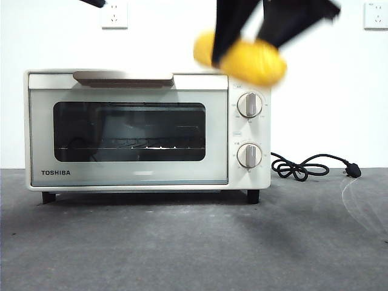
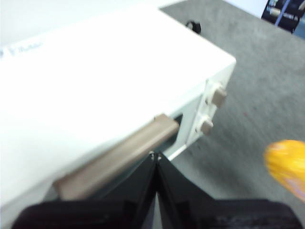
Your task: Take the corn from the table,put the corn in the oven
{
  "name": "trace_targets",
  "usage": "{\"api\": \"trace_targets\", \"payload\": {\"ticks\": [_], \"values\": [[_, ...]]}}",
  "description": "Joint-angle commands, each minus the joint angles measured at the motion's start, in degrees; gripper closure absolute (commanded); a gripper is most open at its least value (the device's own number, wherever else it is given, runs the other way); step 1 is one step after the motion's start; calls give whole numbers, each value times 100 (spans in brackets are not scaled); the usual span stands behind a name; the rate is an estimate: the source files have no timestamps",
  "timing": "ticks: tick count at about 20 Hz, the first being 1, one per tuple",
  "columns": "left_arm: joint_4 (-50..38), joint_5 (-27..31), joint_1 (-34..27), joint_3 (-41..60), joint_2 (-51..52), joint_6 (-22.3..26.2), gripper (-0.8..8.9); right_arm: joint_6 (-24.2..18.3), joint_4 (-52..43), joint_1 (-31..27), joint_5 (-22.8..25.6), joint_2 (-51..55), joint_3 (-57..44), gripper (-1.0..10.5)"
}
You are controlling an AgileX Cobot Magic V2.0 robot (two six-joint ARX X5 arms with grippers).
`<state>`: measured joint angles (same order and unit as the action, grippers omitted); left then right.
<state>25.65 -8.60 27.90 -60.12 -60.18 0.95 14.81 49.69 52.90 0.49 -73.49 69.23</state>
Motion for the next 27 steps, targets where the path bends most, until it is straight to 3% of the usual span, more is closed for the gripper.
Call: {"api": "trace_targets", "payload": {"ticks": [1, 9, 20, 27], "values": [[-271, 98, 4, 9, -225, 83, 819, 66, 33, 151, 26, 203, 201, 959], [-450, 431, -59, 9, -929, 240, 819, 59, 326, 308, 249, 621, 758, 959], [-632, 872, -127, 9, -1545, 575, 819, 57, 457, 306, 361, 815, 787, 959], [-422, 859, -136, 9, -1714, 570, 819, 9, 442, 306, 363, 815, 787, 959]]}}
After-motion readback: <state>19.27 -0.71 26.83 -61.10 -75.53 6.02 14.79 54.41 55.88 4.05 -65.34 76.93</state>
